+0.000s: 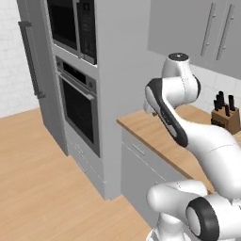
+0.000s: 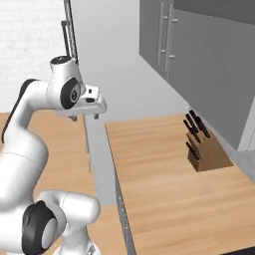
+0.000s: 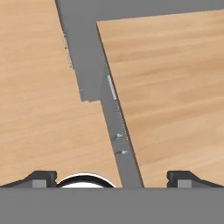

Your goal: Take a straw from the drawer in front and place it inside the glass cup on the dining counter.

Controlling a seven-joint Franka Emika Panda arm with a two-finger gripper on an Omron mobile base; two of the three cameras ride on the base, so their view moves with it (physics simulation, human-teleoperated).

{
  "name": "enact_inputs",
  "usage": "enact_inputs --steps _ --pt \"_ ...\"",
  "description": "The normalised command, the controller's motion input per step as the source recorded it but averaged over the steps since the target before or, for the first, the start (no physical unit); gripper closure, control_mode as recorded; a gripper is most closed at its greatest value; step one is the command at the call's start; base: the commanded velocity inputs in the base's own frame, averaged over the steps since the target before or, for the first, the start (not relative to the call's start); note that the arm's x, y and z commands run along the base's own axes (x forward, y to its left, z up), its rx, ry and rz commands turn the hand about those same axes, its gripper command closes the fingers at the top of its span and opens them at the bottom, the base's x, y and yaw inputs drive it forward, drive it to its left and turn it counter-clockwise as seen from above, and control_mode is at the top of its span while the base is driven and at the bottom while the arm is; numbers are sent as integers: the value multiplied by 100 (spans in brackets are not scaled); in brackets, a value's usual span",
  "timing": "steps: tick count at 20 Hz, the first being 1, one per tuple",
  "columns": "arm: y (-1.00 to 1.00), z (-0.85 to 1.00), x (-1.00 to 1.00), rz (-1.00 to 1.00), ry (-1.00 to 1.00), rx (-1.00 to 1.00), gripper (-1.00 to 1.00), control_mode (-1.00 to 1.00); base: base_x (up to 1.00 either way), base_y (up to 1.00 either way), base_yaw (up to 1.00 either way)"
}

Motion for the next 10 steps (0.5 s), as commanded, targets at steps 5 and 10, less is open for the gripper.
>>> enact_inputs --steps 5,10 --pt "83 -60 27 0 0 -35 -100 -100 0 0 0" --pt "60 -74 38 0 0 -35 -100 -100 0 0 0"
